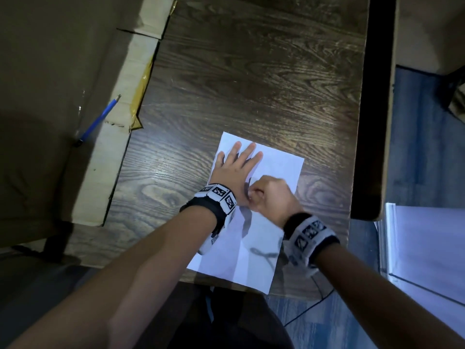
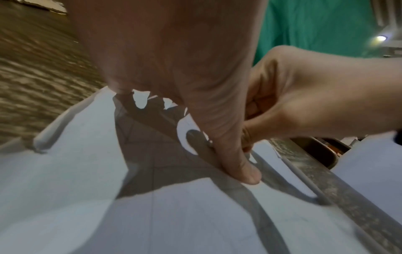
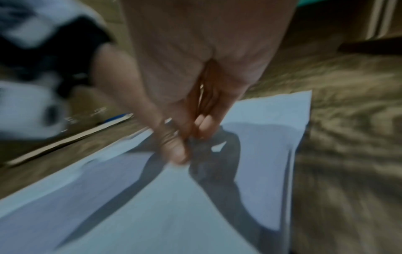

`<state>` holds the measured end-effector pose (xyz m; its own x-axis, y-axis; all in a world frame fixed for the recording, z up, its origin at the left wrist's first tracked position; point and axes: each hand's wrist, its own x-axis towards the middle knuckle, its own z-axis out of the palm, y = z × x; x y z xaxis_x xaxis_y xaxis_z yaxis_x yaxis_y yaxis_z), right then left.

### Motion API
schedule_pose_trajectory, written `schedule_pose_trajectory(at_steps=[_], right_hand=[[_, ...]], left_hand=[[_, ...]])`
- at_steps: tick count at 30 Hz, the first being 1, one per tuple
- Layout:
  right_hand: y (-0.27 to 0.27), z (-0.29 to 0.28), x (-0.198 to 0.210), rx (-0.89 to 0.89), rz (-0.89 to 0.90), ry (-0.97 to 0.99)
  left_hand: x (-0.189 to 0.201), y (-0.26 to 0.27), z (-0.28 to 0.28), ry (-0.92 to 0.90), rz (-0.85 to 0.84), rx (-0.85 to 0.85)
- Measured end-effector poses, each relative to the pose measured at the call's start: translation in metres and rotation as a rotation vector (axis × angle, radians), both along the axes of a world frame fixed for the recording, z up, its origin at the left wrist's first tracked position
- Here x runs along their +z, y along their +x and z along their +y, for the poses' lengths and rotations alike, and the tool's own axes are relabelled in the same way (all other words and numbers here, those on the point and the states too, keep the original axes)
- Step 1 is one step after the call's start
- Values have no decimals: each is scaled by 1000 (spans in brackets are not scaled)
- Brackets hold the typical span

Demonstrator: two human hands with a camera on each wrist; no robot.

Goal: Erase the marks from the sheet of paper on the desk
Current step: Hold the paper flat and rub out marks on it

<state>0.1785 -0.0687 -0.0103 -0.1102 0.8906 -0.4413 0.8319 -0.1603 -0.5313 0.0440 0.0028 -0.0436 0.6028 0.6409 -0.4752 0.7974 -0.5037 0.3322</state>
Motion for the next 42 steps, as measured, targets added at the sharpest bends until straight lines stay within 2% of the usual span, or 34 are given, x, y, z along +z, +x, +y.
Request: schedule_pose_trajectory(at_steps=[3,6,11,13,17,20,23,25,29,31,34,36,40,42], right_hand=[[19,37,-5,-90,-73,51],[28,44,-2,-135,-107,-10],[6,17,11,110,-63,-99],[-3,31,11,140,-35,-50],[-2,89,-6,-27,-58,29],[-10,85,-11,-113,-48,88],[-33,44,-2,93,-3,57],[-35,46,2,169,-1,21],[-14,95,-8,-64,-47,129],[-19,90,-10,-91,-50,147],[-43,53,-2,89,-4,78],[-47,53,3,190,6,18],[-39,92,-8,0,23,63],[-44,84,-13,-54,-3,126]], left_hand=[[2,-15,13,-56,-33,-43],[4,-50,29,-74,-64,31],[3,-72,34,-61,-56,33],[3,-71,36,-39,-35,20],[2,-73,39,-36,-16,10],[1,-72,39,-22,-22,5],[-3,-74,39,8,-29,5],[-6,-75,39,24,-30,-5],[-6,-74,44,24,13,-52],[-8,-75,45,29,11,-57],[-10,-77,45,28,-9,-50],[-11,-77,44,29,-19,-49],[-11,-79,44,31,-38,-41],[-10,-78,44,33,-36,-35]])
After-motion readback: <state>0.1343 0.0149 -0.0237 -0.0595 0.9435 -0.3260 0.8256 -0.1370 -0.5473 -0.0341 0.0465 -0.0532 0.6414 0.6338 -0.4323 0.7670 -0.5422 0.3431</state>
